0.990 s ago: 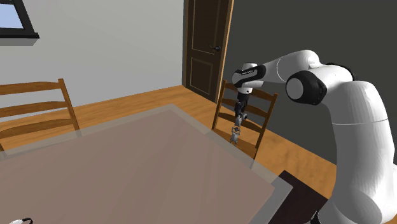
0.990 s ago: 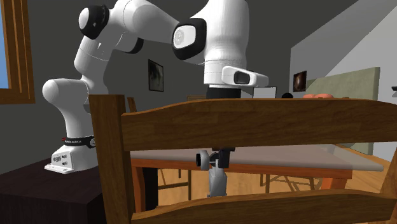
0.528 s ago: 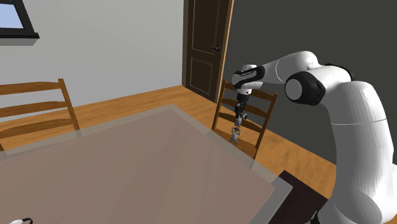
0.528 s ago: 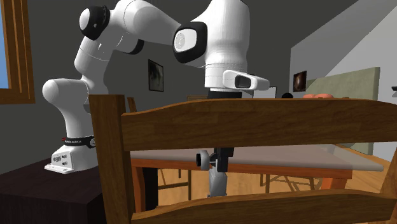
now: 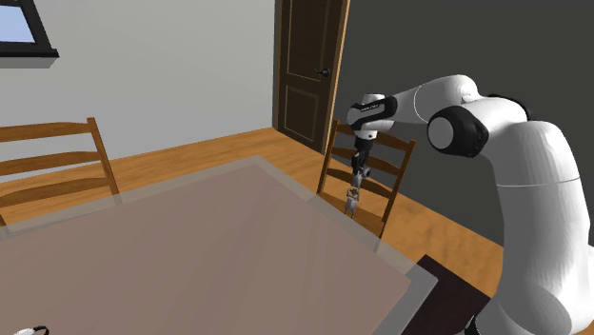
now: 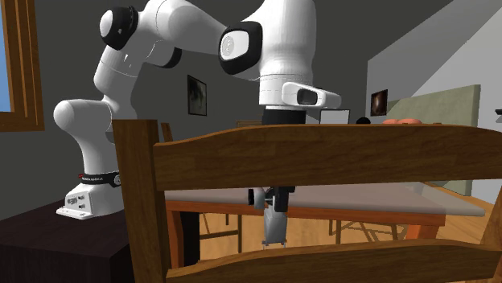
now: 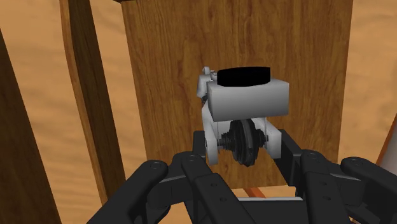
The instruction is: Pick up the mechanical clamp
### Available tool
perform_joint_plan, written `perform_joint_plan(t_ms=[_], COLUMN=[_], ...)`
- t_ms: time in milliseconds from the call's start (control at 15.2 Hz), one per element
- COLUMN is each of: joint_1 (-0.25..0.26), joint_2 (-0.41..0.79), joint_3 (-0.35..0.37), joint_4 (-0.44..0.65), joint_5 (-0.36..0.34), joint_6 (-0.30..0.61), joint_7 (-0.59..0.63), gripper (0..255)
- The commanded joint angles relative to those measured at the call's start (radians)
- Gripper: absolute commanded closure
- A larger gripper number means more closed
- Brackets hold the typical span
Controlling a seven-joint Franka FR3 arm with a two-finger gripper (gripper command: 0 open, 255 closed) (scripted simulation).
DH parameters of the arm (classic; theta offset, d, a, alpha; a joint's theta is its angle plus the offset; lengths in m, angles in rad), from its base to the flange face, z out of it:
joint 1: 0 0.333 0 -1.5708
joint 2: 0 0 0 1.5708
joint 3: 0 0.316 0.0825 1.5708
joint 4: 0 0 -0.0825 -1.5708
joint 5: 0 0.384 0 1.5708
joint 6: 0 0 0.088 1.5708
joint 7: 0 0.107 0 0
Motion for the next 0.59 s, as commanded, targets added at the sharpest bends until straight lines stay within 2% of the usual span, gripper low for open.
perform_joint_plan(t_ms=[0, 528], joint_1=[-0.001, -0.001], joint_2=[-0.01, -0.043], joint_3=[-0.002, -0.008], joint_4=[0.011, 0.068], joint_5=[-0.003, -0.014], joint_6=[-0.021, -0.109], joint_7=[0.001, 0.011], gripper=[255, 255])
